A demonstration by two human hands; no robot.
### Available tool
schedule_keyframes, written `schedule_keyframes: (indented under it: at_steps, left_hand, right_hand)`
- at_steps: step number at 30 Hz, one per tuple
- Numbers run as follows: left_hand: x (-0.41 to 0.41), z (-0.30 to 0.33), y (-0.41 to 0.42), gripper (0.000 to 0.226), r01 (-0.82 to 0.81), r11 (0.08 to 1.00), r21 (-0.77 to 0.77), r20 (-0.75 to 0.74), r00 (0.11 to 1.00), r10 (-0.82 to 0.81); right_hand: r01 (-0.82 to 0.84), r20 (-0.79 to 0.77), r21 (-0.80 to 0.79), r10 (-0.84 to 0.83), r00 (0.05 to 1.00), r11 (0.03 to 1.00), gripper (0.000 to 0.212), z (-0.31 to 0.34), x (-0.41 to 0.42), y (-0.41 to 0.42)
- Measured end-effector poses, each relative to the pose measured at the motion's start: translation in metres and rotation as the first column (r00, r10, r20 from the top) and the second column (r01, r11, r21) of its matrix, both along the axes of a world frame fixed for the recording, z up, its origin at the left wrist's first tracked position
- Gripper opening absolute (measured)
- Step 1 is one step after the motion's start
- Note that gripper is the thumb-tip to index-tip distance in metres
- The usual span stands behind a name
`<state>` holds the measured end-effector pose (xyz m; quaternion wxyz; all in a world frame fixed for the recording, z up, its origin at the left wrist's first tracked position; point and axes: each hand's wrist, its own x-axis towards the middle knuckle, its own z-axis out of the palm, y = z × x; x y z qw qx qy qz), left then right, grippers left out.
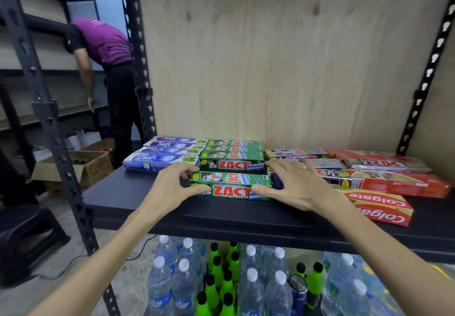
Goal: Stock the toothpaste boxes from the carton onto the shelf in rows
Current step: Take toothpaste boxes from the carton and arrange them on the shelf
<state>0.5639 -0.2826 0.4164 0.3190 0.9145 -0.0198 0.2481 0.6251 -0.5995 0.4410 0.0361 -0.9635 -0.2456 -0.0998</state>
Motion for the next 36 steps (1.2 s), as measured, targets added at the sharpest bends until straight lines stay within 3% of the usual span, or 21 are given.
schedule_keyframes:
  at_steps: [10,26,29,36]
  left_hand:
    - [0.029,-0.001,-0.002,0.073,0.001,0.955,0.296,0.077,0.997,-0.025]
    - [0.038,-0.008,0.003,0.058,-0.132,0.932,0.337,0.178,0.981,0.074]
    - [0.043,-0.007,0.003,0.059,-0.128,0.93,0.345,0.179,0.982,0.069]
    - [0.054,-0.007,0.005,0.065,-0.108,0.916,0.386,0.172,0.984,0.044]
  right_hand:
    - [0.047,0.133,-0.006,-0.046,0.99,0.999,0.108,0.005,0.005,-0.003]
    - [0.101,0.172,-0.033,-0.094,0.981,0.994,0.11,0.0,0.013,-0.013]
    - [0.103,0.119,-0.017,-0.1,0.988,0.995,0.108,0.004,0.017,-0.009]
    - [0.006,0.032,0.122,-0.01,0.999,0.993,0.08,0.015,0.044,0.003]
